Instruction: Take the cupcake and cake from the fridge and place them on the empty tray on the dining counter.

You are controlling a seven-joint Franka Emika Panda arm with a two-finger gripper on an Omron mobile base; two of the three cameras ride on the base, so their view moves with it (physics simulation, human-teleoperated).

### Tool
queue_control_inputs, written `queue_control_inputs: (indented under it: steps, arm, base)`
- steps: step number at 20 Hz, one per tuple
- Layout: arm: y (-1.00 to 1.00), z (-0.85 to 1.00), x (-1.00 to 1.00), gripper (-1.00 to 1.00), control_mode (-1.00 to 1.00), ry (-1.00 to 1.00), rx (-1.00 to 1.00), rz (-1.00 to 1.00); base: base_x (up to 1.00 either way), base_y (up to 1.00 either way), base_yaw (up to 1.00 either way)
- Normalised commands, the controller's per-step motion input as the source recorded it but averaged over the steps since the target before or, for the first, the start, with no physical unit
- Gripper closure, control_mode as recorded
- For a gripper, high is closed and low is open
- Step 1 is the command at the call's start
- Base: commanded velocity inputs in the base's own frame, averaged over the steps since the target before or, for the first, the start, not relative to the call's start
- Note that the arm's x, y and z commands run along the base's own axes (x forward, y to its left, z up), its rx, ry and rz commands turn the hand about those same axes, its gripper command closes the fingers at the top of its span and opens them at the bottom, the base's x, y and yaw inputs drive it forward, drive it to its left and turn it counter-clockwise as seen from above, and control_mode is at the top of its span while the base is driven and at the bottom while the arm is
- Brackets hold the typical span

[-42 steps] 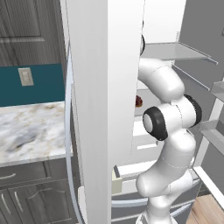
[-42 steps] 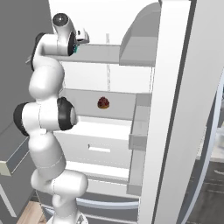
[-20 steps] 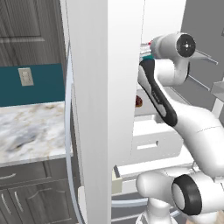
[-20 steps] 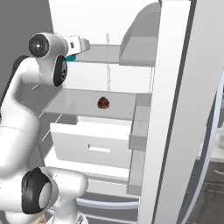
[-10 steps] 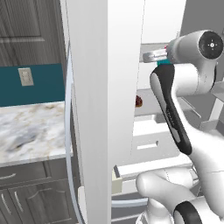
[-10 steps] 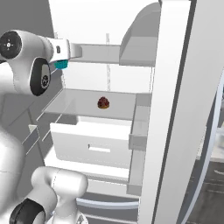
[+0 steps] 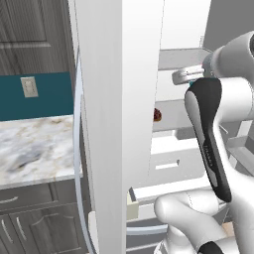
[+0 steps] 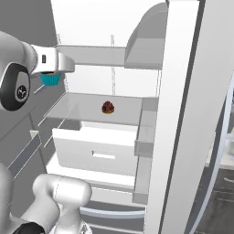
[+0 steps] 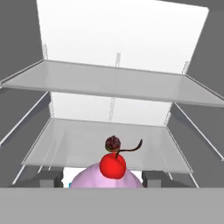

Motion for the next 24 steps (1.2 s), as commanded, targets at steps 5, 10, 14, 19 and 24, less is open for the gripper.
queue_control_inputs:
  steps: [5,10,14,19,24]
  arm:
    - [0.0,-0.25,-0.05,1.0,-1.0,0.0,0.0,0.01]
    - [0.0,-0.08,-0.05,1.0,1.0,0.0,0.0,0.02]
    - [0.0,0.0,0.0,1.0,1.0,0.0,0.0,0.0]
    - [0.0,0.0,0.0,1.0,1.0,0.0,0.0,0.0]
    - [0.0,0.0,0.0,1.0,1.0,0.0,0.0,0.0]
  base:
    - [0.0,0.0,0.0]
    - [-0.32,0.0,0.0]
    - [-1.0,0.0,0.0]
    - [-1.0,0.0,0.0]
    - [-1.0,0.0,0.0]
